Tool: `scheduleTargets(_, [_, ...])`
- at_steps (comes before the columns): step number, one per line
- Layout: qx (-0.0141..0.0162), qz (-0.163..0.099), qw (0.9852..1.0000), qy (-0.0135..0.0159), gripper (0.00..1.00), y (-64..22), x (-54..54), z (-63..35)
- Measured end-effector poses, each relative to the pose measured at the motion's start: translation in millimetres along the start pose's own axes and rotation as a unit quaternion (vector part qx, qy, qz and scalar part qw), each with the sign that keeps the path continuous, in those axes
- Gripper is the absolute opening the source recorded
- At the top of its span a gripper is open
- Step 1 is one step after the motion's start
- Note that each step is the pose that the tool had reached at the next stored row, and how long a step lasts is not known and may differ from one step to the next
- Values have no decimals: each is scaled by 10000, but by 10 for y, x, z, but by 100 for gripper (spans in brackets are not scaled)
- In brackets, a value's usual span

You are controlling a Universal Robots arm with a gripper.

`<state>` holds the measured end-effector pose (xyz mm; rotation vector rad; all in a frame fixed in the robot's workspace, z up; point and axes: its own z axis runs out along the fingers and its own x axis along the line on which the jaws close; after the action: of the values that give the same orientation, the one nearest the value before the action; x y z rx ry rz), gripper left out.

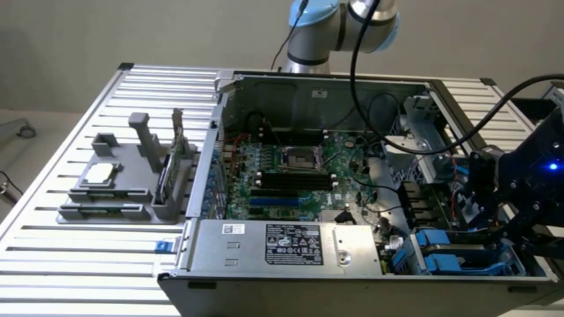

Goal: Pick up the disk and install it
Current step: 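Insert the first disk wire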

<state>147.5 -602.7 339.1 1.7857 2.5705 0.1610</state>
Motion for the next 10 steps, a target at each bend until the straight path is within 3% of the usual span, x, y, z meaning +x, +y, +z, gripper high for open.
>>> scheduleTargets(3, [-8, 108, 9999, -3, 29, -4, -8, 9])
scheduleTargets(6, [-15, 230, 9997, -13, 17, -5, -13, 11])
scheduleTargets(10, [-24, 369, 9993, -20, 17, -8, -15, 10])
